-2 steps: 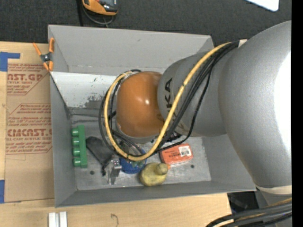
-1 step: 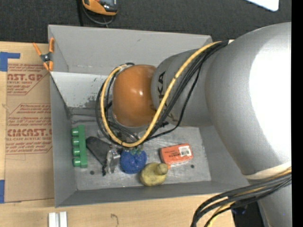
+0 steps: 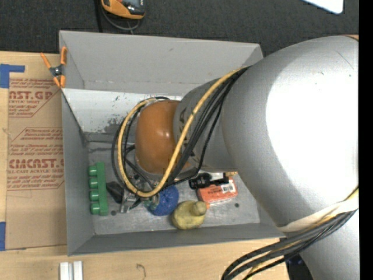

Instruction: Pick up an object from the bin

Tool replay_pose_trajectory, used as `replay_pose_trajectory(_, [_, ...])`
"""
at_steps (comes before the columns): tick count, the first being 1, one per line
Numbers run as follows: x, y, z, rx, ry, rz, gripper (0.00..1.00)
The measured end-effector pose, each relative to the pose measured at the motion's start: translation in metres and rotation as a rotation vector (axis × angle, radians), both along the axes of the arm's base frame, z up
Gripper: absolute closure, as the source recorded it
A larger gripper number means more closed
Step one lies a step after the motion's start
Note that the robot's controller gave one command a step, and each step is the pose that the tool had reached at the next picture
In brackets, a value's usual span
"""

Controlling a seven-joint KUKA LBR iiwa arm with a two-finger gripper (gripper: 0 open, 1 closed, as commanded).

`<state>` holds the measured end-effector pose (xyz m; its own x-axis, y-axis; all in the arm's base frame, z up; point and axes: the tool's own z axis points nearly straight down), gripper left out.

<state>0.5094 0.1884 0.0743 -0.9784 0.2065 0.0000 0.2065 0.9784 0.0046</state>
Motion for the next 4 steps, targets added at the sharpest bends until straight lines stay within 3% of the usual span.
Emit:
replay_pose_trajectory(1, [0.0,0.0,0.0,0.0,0.0,0.0,1.0])
replay_pose_trajectory(2, [0.019,0.007,-0.001,-0.005,0.005,0.119,1.0])
replay_pose_trajectory(3, [0.056,0.009,-0.002,-0.001,0.004,0.342,1.0])
replay_pose_trajectory(4, [0.056,0.005,0.035,-0.005,0.007,0.301,1.0])
